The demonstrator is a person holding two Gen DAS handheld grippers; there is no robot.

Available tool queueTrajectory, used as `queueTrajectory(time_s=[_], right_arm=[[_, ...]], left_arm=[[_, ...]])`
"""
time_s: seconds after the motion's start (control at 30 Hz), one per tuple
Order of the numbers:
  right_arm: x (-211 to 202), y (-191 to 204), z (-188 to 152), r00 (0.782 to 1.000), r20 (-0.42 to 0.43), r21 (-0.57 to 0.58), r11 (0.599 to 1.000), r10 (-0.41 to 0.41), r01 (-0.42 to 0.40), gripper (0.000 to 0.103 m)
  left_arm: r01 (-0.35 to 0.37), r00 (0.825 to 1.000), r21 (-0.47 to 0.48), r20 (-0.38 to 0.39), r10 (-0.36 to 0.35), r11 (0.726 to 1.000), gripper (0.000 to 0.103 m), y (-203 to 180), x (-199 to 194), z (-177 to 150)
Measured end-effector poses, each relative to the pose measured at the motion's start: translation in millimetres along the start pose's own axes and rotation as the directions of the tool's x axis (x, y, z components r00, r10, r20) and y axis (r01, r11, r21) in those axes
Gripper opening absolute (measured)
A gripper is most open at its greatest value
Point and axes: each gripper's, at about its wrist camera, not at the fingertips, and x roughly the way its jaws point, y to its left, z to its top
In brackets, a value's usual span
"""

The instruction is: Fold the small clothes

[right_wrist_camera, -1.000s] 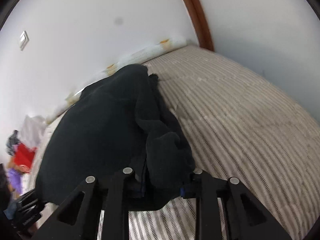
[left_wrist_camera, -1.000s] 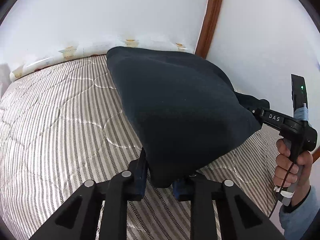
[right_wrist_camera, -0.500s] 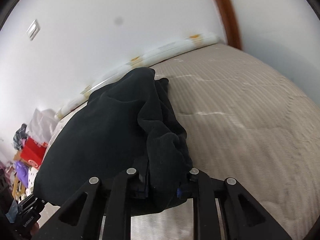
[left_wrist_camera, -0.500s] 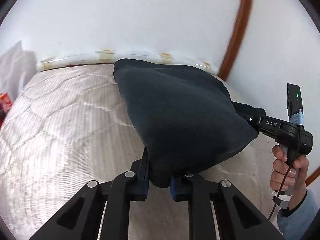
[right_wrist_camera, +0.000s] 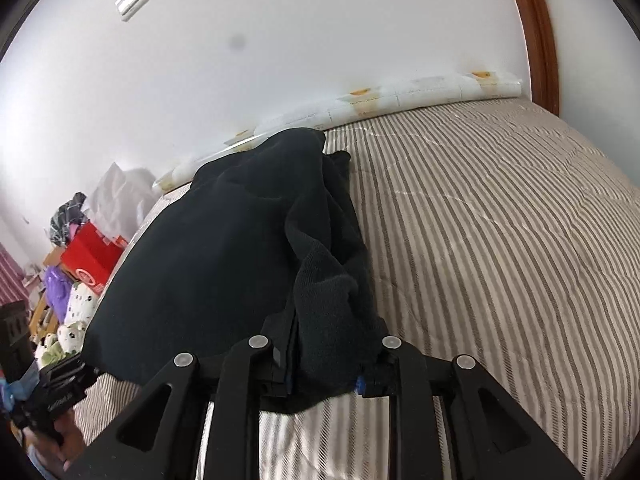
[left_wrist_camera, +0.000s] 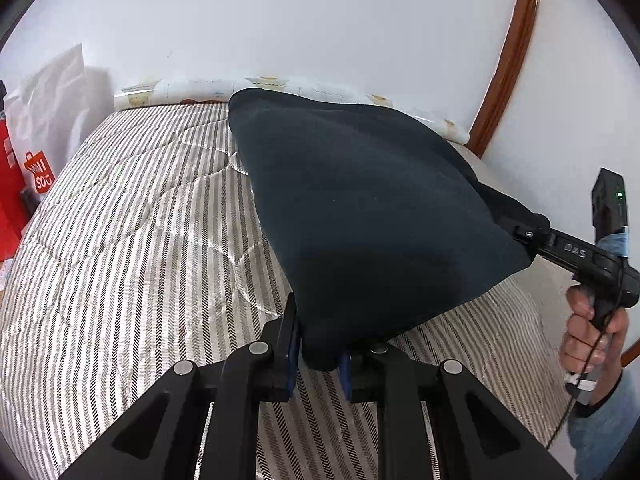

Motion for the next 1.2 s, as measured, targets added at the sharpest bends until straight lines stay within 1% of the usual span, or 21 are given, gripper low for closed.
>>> queueTrajectory(time_s=[0.1, 0.17, 0.2, 0.3, 0.37, 0.47, 0.57, 0.63, 0.7, 0.73, 0.77, 0.8, 0.83, 0.87, 0.9, 0.93, 0.97, 1.0, 1.07, 1.17, 1.2], right_arm=[[-10.1, -3.3, -1.6, 1.000, -0.009, -0.014, 1.000, -0.007, 0.006, 0.023], [-25.0, -1.6, -0.9, 1.000, -0.003, -0.043, 0.999, -0.025, 0.024, 0.028], [-31.9, 0.4, 0.3, 0.999, 0.015, -0.051, 0.998, -0.033, 0.034, 0.028], [-53.6, 13.6, 9.2, 0.991, 0.117, -0.104, 0.991, -0.072, 0.084, 0.028], [-55.8, 26.4, 17.0, 0.986, 0.154, -0.154, 0.983, -0.072, 0.096, 0.028], [-44.1, 39.8, 26.3, 0.986, 0.154, -0.209, 0.974, -0.060, 0.092, 0.034], [-15.0, 38.5, 34.9, 0.990, 0.109, -0.217, 0.970, -0.084, 0.106, 0.034], [5.7, 29.9, 41.1, 0.993, 0.068, -0.176, 0.979, -0.094, 0.105, 0.034], [28.6, 17.7, 45.6, 0.998, -0.008, -0.108, 0.992, -0.063, 0.062, 0.032], [37.7, 11.5, 46.4, 0.998, -0.043, -0.070, 0.997, -0.037, 0.034, 0.015], [41.2, 5.3, 47.5, 0.998, -0.063, -0.047, 0.999, -0.002, 0.000, 0.007], [39.1, 1.6, 49.2, 0.998, -0.055, -0.035, 0.999, 0.031, -0.033, 0.006], [32.8, -2.6, 51.3, 0.998, -0.021, -0.018, 0.998, 0.056, -0.056, 0.006], [20.4, -12.3, 53.1, 0.995, 0.034, 0.015, 0.995, 0.098, -0.099, 0.006], [12.8, -22.5, 53.1, 0.987, 0.059, 0.055, 0.987, 0.149, -0.152, 0.006], [11.8, -27.7, 51.8, 0.984, 0.059, 0.083, 0.981, 0.168, -0.173, 0.006], [13.7, -31.7, 49.0, 0.985, 0.043, 0.112, 0.979, 0.167, -0.171, 0.006], [16.8, -30.2, 46.0, 0.989, 0.017, 0.108, 0.983, 0.149, -0.150, 0.006], [13.6, -22.4, 41.8, 0.996, 0.010, 0.066, 0.993, 0.094, -0.094, 0.008], [-8.0, -16.5, 35.3, 0.997, 0.083, 0.036, 0.999, 0.010, -0.013, 0.011], [-13.2, -14.9, 33.5, 0.995, 0.099, 0.031, 1.000, -0.003, 0.000, 0.011]], left_arm=[[0.005, 1.000, -0.012, -0.009, -0.005, 1.000, 0.016, 0.9, -0.3, -0.9], [0.015, 1.000, -0.015, -0.018, -0.015, 1.000, 0.017, 1.7, -0.2, -0.4], [0.014, 1.000, -0.011, -0.022, -0.015, 1.000, 0.017, 0.8, -1.3, -0.7], [0.001, 1.000, -0.001, -0.025, -0.001, 1.000, 0.017, -3.4, -3.4, -2.0], [0.009, 0.999, 0.000, -0.037, -0.009, 1.000, 0.025, -6.0, -5.7, -3.1], [0.031, 0.999, 0.015, -0.029, -0.031, 0.999, 0.035, -11.6, -17.3, -6.5], [0.047, 0.999, 0.044, 0.002, -0.048, 0.998, 0.036, -19.0, -34.7, -10.9], [0.073, 0.997, 0.060, 0.020, -0.075, 0.996, 0.036, -23.9, -43.8, -9.8], [0.074, 0.996, 0.080, 0.035, -0.077, 0.994, 0.036, -30.1, -48.5, -4.9], [0.069, 0.997, 0.087, 0.040, -0.073, 0.994, 0.036, -32.1, -49.6, -2.3], [0.065, 0.997, 0.090, 0.045, -0.069, 0.994, 0.036, -33.3, -50.4, 1.2], [0.062, 0.996, 0.088, 0.052, -0.067, 0.994, 0.036, -33.6, -51.5, 3.9], [0.063, 0.996, 0.085, 0.059, -0.068, 0.994, 0.036, -33.0, -52.4, 5.7], [0.065, 0.995, 0.082, 0.067, -0.070, 0.995, 0.036, -32.2, -53.4, 7.6], [0.064, 0.995, 0.080, 0.075, -0.070, 0.995, 0.036, -31.6, -52.9, 10.5], [0.062, 0.995, 0.078, 0.078, -0.068, 0.995, 0.036, -29.6, -50.7, 13.0], [0.056, 0.995, 0.073, 0.082, -0.062, 0.996, 0.036, -28.7, -48.2, 16.9], [0.049, 0.995, 0.062, 0.082, -0.054, 0.997, 0.036, -27.5, -44.6, 21.1], [0.043, 0.996, 0.042, 0.082, -0.046, 0.998, 0.036, -24.0, -38.5, 28.6], [-0.001, 0.997, 0.018, 0.073, 0.000, 1.000, 0.036, -17.4, -27.6, 38.8], [-0.017, 0.998, 0.015, 0.063, 0.016, 1.000, 0.036, -15.2, -21.9, 41.1]])
